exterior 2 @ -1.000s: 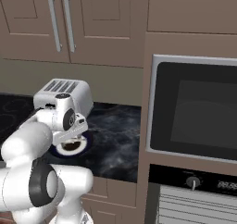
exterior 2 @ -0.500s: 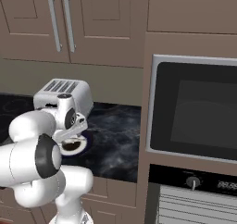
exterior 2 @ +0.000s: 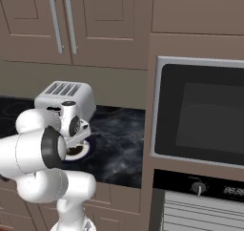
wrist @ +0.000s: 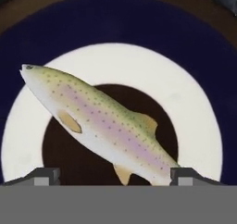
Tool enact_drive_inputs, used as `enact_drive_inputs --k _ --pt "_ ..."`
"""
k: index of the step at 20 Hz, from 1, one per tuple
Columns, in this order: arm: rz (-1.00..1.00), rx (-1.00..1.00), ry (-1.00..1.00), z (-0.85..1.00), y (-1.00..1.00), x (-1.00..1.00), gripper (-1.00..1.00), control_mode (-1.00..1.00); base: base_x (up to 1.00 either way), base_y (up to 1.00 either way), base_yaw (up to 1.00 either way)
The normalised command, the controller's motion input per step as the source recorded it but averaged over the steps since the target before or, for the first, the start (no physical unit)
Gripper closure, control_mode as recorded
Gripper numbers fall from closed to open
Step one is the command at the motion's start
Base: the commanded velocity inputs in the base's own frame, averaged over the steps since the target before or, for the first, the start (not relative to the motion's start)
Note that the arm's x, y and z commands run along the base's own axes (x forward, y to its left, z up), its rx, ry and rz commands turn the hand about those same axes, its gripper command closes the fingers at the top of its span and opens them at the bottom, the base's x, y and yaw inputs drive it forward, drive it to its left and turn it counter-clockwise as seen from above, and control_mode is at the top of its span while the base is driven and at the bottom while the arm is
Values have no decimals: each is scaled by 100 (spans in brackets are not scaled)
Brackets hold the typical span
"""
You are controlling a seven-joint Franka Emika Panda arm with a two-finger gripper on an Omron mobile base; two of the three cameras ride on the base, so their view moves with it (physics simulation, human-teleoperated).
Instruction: Place the fish on the rack of the oven, and slide the rack back inside. Close the oven door.
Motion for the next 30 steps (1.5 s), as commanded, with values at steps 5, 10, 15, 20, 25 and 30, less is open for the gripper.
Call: enact_drive_inputs --k 5,10,15,20,25,30 --pt "11 0 -5 -13 2 24 -100 -100 0 0 0" --pt "5 -2 -4 -2 1 1 -100 -100 0 0 0" --pt "3 -3 -9 -4 1 13 -100 -100 0 0 0" --pt "5 0 -1 -20 0 22 -100 -100 0 0 0" --pt "7 0 0 -43 0 22 -100 -100 0 0 0" --pt "4 0 0 -29 4 8 100 -100 0 0 0"
